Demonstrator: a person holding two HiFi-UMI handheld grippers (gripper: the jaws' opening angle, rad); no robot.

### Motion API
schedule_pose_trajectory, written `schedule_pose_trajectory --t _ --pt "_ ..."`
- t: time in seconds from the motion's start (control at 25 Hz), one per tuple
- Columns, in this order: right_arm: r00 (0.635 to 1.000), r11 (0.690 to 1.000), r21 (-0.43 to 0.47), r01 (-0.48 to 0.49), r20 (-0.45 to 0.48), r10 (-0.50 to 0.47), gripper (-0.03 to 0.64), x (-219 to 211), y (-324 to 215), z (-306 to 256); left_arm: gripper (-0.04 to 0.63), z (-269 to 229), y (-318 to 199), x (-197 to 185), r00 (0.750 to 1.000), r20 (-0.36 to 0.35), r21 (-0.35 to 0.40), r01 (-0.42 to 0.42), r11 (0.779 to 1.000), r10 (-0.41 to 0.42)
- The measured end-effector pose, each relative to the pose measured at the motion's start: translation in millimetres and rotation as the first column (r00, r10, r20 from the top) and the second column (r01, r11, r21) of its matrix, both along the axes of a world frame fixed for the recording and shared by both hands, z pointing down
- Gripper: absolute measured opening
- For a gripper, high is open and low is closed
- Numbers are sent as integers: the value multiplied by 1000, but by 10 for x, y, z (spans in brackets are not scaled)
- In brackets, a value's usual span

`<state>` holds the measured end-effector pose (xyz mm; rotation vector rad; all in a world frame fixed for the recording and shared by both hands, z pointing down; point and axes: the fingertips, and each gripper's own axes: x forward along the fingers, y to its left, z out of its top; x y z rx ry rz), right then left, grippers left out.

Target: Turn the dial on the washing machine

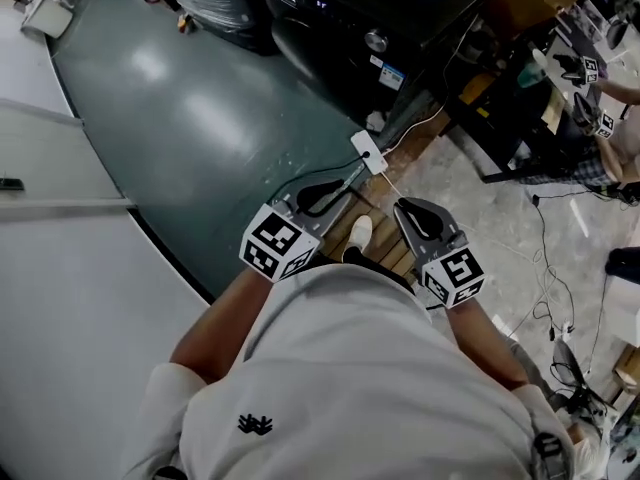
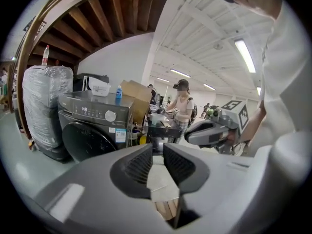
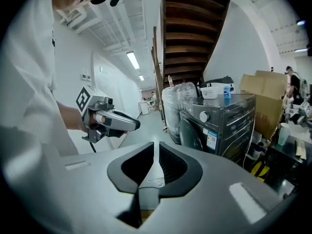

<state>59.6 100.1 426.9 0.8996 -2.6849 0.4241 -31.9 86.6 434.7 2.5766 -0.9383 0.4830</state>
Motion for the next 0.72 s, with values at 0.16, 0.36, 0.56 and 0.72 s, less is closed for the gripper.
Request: schedule_pose_trajectory --t 0.16,0.36,0.56,0.72 --pt "1000 1000 -8 18 -18 -18 14 227 -268 132 141 11 -330 129 999 26 16 45 999 -46" --pt "1000 1000 -8 8 9 -7 14 311 -448 112 172 -145 -651 141 997 29 39 74 997 -75" --pt "999 999 -11 -35 39 35 14 427 -576 71 172 -141 -1035 146 994 34 39 98 994 -99" --pt "997 997 -24 -77 11 77 15 563 -711 106 173 -39 -1408 206 996 13 21 87 996 -88"
